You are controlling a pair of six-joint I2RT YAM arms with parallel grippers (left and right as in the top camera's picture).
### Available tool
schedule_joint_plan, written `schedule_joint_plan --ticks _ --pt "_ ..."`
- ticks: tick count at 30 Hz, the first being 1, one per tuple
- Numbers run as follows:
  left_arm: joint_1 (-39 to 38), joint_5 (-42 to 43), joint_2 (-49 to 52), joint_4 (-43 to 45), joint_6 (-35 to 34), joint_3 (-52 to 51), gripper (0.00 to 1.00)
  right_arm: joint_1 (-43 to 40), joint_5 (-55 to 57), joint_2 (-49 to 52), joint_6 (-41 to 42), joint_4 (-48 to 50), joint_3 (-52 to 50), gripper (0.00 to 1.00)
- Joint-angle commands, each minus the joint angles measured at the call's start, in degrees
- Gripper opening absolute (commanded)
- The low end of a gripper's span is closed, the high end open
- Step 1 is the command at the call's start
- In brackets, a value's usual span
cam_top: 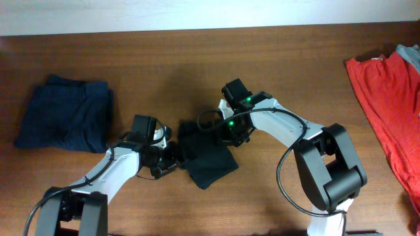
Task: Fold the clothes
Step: 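Grasp the folded green shirt with the left gripper and lift it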
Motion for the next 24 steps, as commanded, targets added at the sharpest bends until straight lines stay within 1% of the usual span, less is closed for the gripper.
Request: schedule_joint_plan --ticks 1,3,5,8,10,11,16,18,20,21,24 --pt "-0.46 -2.16 3.72 1.14 -3.45 -0.85 0.94 0.48 -0.57 1.11 0.48 -0.02 0.98 0.04" --pt "-0.57 -1.27 5.07 3.08 -4.09 -1.03 0.94 0.48 -0.57 1.11 0.46 -0.20 0.98 0.04" --pt "-0.85 1.40 7.10 7.04 -4.28 -1.53 0.94 0.48 -0.57 1.11 0.46 -0.50 0.96 0.04" --pt "-1.09 5.16 11.91 12.00 -8.15 -3.87 0.94 0.48 -0.57 1.11 0.44 -0.94 0.98 0.04" --pt "-0.98 7.74 13.25 14.29 -8.55 -5.31 0.93 0.48 -0.57 1.11 0.44 -0.94 0.96 0.04" --pt "-0.94 9.11 13.60 15.58 -8.59 -5.92 0.91 0.48 -0.57 1.11 0.44 -0.94 0.98 0.04" --pt "-1.40 13.11 13.55 16.09 -9.55 -6.43 0.91 0.48 -0.57 1.11 0.44 -0.94 0.96 0.04" --pt "-3.37 15.50 13.55 13.70 -9.33 -6.43 0.89 0.48 -0.57 1.11 0.46 -0.96 0.98 0.04" --pt "-5.05 15.04 13.57 12.92 -9.16 -6.45 0.89 0.48 -0.59 1.11 0.44 -0.94 0.98 0.04" --pt "-5.60 14.67 13.57 13.51 -9.18 -6.45 0.83 0.48 -0.59 1.11 0.46 -0.94 0.98 0.04" --pt "-5.42 14.38 13.55 15.76 -9.18 -6.43 0.76 0.48 -0.59 1.11 0.46 -0.94 0.98 0.04"
